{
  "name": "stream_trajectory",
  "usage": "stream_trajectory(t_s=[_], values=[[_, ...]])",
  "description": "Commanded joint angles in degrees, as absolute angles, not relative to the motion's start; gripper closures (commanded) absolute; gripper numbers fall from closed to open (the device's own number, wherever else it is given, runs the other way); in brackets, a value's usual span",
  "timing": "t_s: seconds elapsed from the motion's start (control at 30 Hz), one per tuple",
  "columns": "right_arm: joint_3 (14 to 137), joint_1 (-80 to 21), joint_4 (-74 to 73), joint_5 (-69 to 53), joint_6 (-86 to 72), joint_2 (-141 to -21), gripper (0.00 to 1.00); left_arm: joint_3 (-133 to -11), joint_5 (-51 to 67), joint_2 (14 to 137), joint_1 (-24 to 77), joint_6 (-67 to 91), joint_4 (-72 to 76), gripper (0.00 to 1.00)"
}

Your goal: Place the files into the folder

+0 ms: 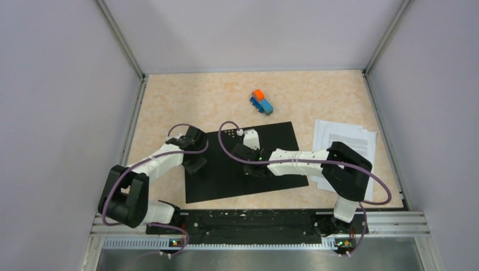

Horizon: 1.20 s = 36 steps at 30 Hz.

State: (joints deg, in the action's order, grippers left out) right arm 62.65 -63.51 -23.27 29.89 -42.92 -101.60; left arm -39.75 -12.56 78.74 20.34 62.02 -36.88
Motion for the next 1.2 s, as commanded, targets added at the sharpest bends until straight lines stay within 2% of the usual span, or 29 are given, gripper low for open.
stream_trajectory(t_s=[0.0,0.1,0.17,0.23,0.43,0.67,0.87,1.07,1.17], values=[[62.72,-61.86,-32.39,31.84,-39.26,-100.64,1.00,-36.73,-16.28,82.64,18.98,59.38,-34.72,0.60],[65.77,-61.53,-32.22,30.89,-37.92,-99.84,1.00,-36.77,-14.17,82.40,18.98,57.24,-32.91,0.59],[67.45,-60.59,-31.57,29.72,-37.22,-98.92,0.96,-37.07,-12.60,82.35,18.98,55.82,-31.91,0.59],[68.66,-59.27,-30.65,28.31,-36.45,-97.44,0.90,-37.64,-11.21,82.14,18.96,54.44,-31.24,0.59],[69.17,-53.17,-28.81,24.54,-34.72,-92.29,0.56,-42.51,-8.69,82.14,18.98,48.07,-30.80,0.57],[59.84,-43.80,-26.04,19.93,-35.88,-82.75,0.44,-49.81,-4.38,79.72,20.46,39.93,-31.28,0.55],[52.26,-40.75,-24.07,15.33,-34.56,-76.17,0.47,-54.34,-5.60,78.40,28.84,39.12,-34.40,0.54],[46.86,-47.65,-16.92,9.01,-36.18,-77.77,0.73,-52.18,-4.11,79.58,31.96,42.50,-32.05,0.59],[46.75,-50.67,-12.93,5.39,-37.52,-81.52,0.81,-51.47,-4.25,79.76,31.91,43.24,-31.66,0.61]])
